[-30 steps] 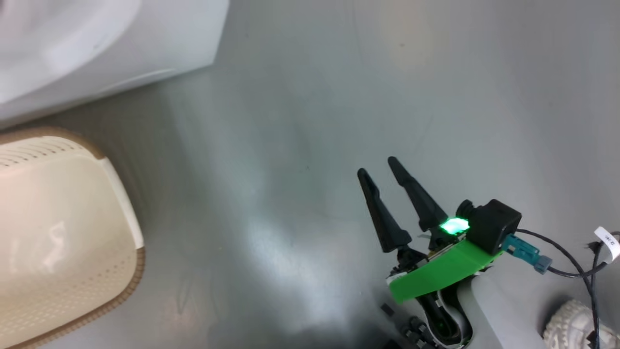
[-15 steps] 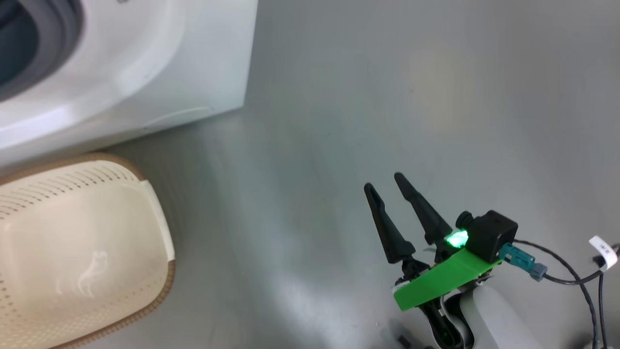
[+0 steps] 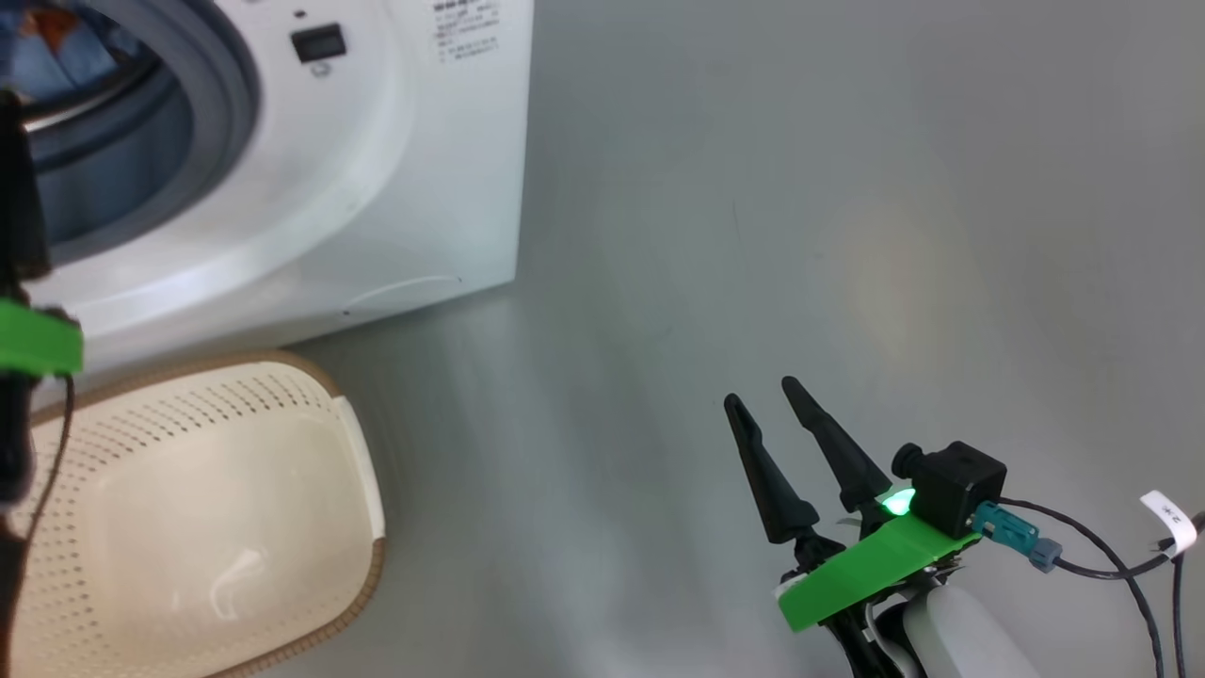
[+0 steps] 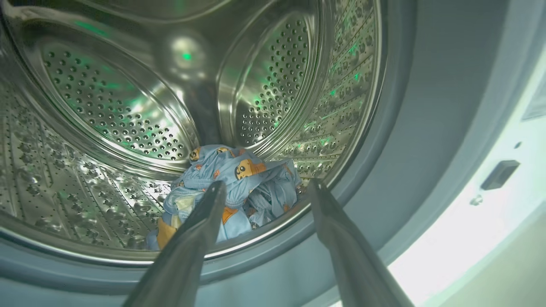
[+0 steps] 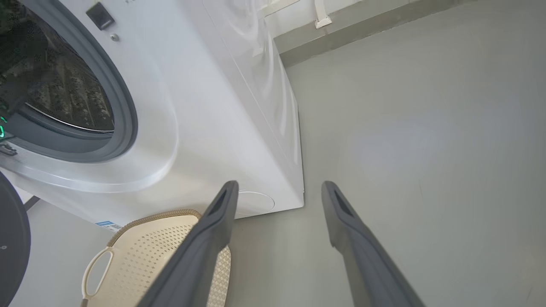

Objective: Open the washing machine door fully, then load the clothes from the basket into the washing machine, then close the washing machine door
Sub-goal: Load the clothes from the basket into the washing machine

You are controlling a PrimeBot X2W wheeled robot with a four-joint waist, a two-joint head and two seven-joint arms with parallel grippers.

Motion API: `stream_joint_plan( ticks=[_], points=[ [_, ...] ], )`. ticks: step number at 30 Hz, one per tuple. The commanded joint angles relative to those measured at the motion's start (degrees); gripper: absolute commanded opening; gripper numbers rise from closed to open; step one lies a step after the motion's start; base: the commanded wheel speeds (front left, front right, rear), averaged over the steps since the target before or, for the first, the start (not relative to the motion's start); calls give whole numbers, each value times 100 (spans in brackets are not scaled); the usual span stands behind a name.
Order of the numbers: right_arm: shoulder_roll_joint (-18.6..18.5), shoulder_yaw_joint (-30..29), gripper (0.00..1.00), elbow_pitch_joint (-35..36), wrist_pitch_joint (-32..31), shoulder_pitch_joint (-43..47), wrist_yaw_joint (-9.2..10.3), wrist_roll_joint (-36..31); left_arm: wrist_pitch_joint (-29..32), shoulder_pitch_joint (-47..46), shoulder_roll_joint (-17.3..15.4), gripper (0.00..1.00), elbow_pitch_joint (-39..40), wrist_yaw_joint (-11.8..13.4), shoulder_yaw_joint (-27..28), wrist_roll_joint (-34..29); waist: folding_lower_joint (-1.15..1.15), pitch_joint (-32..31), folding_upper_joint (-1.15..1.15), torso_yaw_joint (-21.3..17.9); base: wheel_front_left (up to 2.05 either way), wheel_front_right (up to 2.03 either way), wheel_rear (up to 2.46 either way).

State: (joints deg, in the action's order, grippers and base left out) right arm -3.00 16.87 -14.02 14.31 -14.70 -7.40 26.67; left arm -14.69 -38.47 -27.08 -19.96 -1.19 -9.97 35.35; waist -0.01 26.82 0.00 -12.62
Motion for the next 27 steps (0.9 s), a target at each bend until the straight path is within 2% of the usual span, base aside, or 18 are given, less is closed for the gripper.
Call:
stream_joint_plan(
  ticks=[1,10,15,27],
  points=[
    [13,86,100,99,69,150,-9,-99,-29,128,-220,100,227,44,298,-95,1,-176,0,66,0,0,0],
    [13,15,100,-22,69,260,-9,-210,-30,1182,234,100,863,40,899,-397,1,-647,0,157,0,0,0],
    [13,-32,100,-78,69,337,-9,-267,-30,1719,424,100,1181,31,1133,-839,1,-934,0,209,0,0,0],
    [13,-175,100,-190,69,495,-9,-409,-30,2813,1202,100,1659,-34,1809,-1570,1,-1500,0,317,0,0,0]
  ],
)
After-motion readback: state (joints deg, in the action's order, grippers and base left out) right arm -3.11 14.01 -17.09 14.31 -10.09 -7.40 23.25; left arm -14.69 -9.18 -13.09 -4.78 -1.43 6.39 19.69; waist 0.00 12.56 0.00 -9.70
